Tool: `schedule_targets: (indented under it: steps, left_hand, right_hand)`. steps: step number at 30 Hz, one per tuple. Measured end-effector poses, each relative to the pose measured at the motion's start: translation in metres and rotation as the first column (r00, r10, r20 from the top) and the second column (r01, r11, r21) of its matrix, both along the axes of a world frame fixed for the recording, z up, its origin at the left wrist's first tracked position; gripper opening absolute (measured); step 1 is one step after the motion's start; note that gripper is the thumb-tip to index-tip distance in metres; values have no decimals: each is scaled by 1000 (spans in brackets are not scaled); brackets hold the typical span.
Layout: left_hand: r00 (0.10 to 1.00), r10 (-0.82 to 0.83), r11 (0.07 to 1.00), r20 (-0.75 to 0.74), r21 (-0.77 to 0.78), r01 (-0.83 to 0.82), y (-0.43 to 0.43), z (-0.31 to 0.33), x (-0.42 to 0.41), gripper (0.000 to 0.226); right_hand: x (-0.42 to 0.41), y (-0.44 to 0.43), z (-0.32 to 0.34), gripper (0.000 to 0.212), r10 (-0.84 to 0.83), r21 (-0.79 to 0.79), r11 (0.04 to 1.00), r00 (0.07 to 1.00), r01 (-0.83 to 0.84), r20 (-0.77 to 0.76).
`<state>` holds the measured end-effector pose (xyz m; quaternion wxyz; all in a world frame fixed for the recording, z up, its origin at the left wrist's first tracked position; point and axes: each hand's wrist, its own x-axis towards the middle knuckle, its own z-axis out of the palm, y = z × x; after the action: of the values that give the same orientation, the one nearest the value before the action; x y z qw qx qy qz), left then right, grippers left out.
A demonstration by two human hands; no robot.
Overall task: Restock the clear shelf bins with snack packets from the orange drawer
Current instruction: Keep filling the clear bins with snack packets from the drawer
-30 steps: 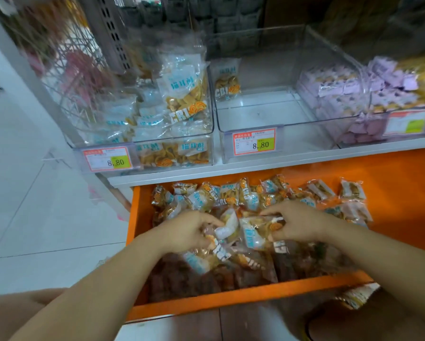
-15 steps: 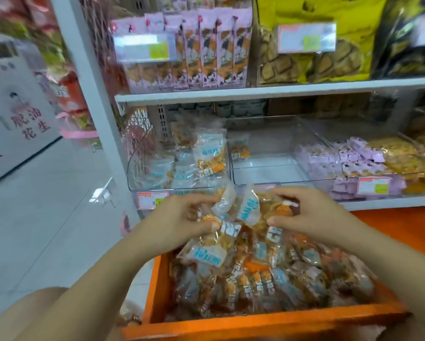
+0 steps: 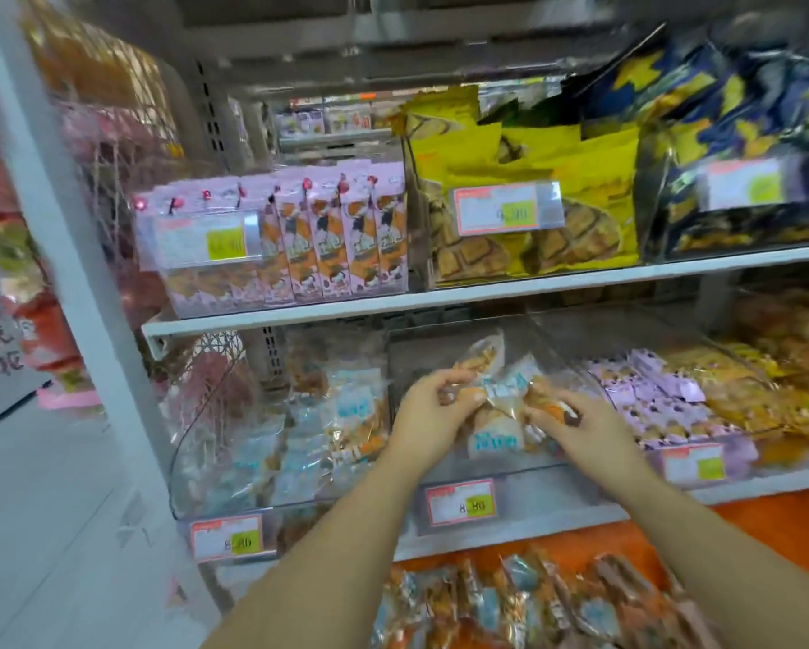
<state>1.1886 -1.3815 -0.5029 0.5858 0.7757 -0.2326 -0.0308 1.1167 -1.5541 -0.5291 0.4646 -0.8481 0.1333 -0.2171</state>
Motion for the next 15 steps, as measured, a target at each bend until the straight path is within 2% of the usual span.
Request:
schedule_targets:
  steps: [3, 5, 7, 9, 12, 15]
  left_hand:
    - [997, 47, 997, -68, 70, -42, -6, -14, 5, 6]
    - [992, 55, 990, -115, 138, -39, -5, -16, 6, 7]
    - [988, 11, 979, -151, 203, 20, -3, -14, 3, 7]
    - [982, -40, 971, -183, 226, 81, 0, -13, -1, 23]
    - [995, -50, 945, -82, 318, 74, 4, -13, -5, 47]
    - [998, -55, 942, 19, 332, 46, 10, -9, -8, 63]
  right_hand:
    - [2, -7, -6, 13, -16, -89, 996, 999, 13, -37]
    - [0, -7, -3, 8, -17, -38, 999, 1000, 16, -21]
    - [-2, -5, 1, 11, -16, 51, 999, 999, 14, 30]
    - [-4, 1, 5, 17, -6, 137, 991, 997, -4, 73]
    - [-4, 12, 9, 16, -6, 259, 966, 995, -19, 97]
    - [-5, 27, 17, 17, 33, 434, 897, 991, -89, 133]
